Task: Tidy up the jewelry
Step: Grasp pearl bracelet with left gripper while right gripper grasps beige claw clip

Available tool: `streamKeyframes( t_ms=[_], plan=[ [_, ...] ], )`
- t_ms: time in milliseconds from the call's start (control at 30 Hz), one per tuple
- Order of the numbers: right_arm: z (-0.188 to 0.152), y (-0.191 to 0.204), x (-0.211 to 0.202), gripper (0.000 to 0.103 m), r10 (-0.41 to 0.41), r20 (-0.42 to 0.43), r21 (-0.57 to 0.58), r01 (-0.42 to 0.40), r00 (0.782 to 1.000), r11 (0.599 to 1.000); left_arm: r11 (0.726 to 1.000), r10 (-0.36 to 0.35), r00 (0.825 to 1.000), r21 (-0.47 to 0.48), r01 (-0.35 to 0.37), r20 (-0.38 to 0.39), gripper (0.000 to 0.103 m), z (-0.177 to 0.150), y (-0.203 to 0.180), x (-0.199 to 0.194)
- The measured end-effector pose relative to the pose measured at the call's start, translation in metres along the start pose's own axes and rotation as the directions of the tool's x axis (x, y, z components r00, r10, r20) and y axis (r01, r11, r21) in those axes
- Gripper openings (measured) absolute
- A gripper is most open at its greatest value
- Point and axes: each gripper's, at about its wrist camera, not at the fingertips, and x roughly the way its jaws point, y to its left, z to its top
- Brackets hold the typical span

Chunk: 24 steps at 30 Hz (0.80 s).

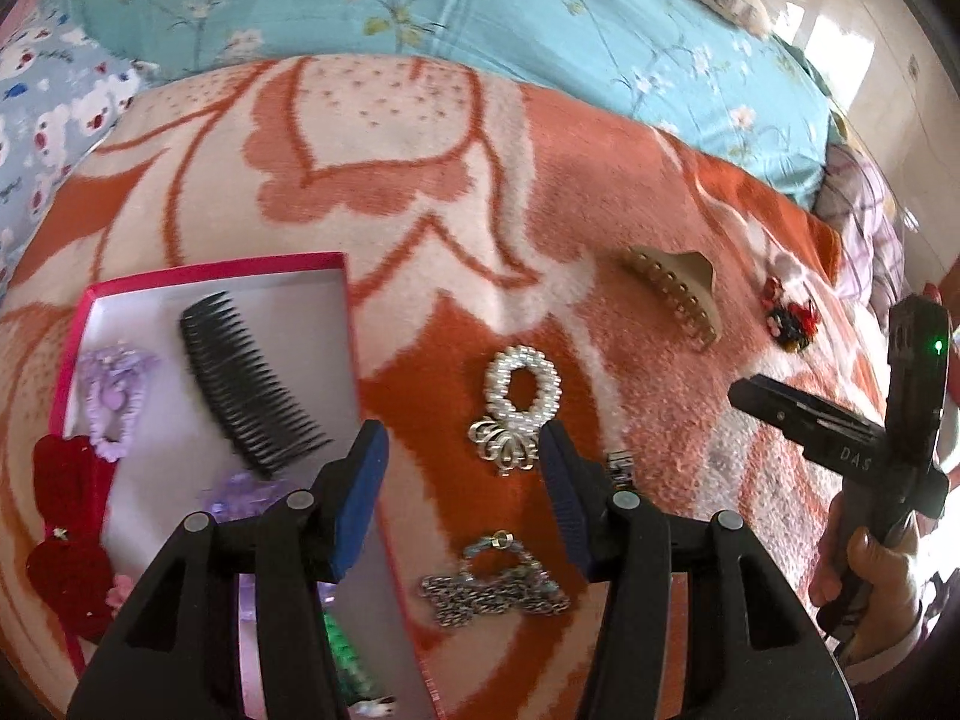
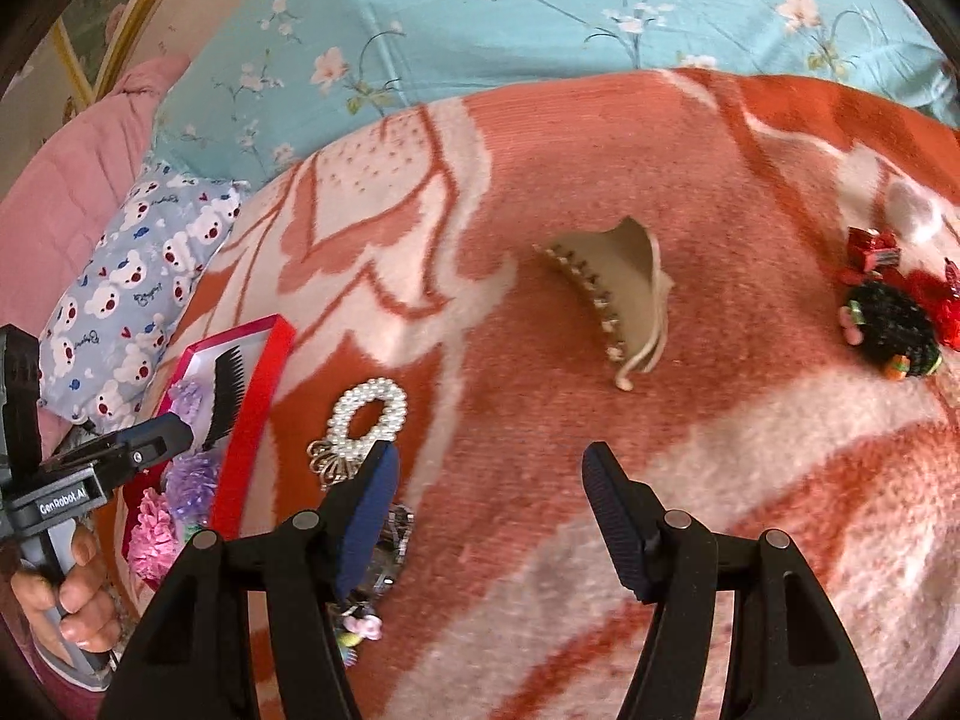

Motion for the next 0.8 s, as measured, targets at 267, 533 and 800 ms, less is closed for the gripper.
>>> streamKeyframes(
  t_ms=[267,533,800],
  plan=[
    [0.011,-0.025,0.000,0.065,-0.029,0.019,0.024,0.028,0.999,0.999,0.996,0.010,0.998,0.087,-0.005,-0.061,0.051,0.004,-0.037,0.034],
    [0.028,-0.038,0.010,0.065,-0.041,0.037,0.029,0.040,0.998,0.999,0.987,0.052,0.991,0.155,-0.032,-0.121,0.045,0.009,-0.062,0.077],
    [0.039,-0.053,0.033,0.065,-0.061,0.016,0.042,0.060,0.998,0.997,0.986,0.077,0.978,0.163,-0.045,-0.194,0.033,0.010,-0.067,0.119]
  ],
)
